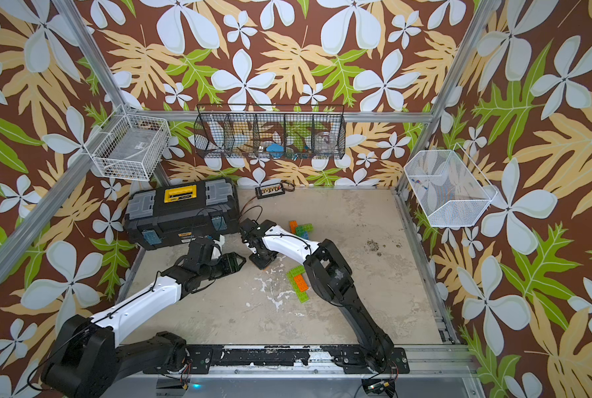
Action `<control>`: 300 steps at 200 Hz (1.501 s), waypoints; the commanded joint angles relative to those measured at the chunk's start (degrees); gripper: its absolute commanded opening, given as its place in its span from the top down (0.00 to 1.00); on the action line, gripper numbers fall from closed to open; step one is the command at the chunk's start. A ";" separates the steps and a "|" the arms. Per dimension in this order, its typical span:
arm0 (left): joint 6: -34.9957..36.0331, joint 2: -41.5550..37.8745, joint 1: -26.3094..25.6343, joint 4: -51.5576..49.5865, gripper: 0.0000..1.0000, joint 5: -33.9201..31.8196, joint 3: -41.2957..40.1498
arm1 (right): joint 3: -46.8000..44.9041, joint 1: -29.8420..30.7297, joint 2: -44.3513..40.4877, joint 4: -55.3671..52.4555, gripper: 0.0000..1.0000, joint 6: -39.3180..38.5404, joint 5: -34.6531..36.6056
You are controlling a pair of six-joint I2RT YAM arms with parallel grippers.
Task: Assemble a small pinwheel with lego
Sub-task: Pick up the lego brick from the center of the board, then assemble the lego brick with the lego brick.
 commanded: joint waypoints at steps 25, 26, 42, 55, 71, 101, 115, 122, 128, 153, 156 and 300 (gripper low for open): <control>-1.22 -2.10 0.17 0.38 0.33 0.92 -2.45 | -2.46 0.69 1.53 -2.78 0.88 2.89 0.50; -1.23 -2.16 0.17 0.38 0.33 0.92 -2.54 | -2.51 0.69 1.43 -2.83 0.88 2.94 0.49; -1.72 -3.20 0.17 0.38 0.33 1.16 -3.68 | -3.28 0.69 0.36 -3.01 0.88 4.20 0.32; -2.34 -4.11 0.17 0.59 0.33 1.51 -4.73 | -4.13 0.69 -1.22 -3.05 0.88 5.69 0.21; -3.60 -5.33 -0.20 1.47 0.32 1.80 -6.55 | -6.42 0.69 -4.28 -2.47 0.88 7.38 -1.07; -5.72 -6.29 -4.61 2.85 0.32 0.04 -9.09 | -14.44 0.69 -11.07 -0.06 0.88 10.43 -2.14; -7.34 -6.25 -7.88 4.35 0.32 -0.98 -10.33 | -18.52 0.69 -14.04 1.45 0.88 11.60 -3.19; -8.24 -6.06 -9.55 5.39 0.32 -1.42 -10.97 | -20.36 0.69 -15.55 2.24 0.88 12.09 -3.73; -8.91 -5.87 -10.80 6.21 0.32 -1.71 -11.44 | -21.65 0.69 -16.78 2.84 0.88 12.42 -4.32; -10.76 -4.61 -15.41 8.81 0.32 -3.28 -12.38 | -25.26 0.69 -20.90 4.22 0.88 13.60 -4.81; -10.84 -4.29 -15.71 8.96 0.32 -3.36 -12.35 | -25.44 0.69 -21.24 4.24 0.88 13.69 -4.72; -10.11 -0.03 -18.80 10.31 0.32 -3.12 -9.57 | -28.60 -3.10 -21.00 4.98 0.88 13.46 -1.07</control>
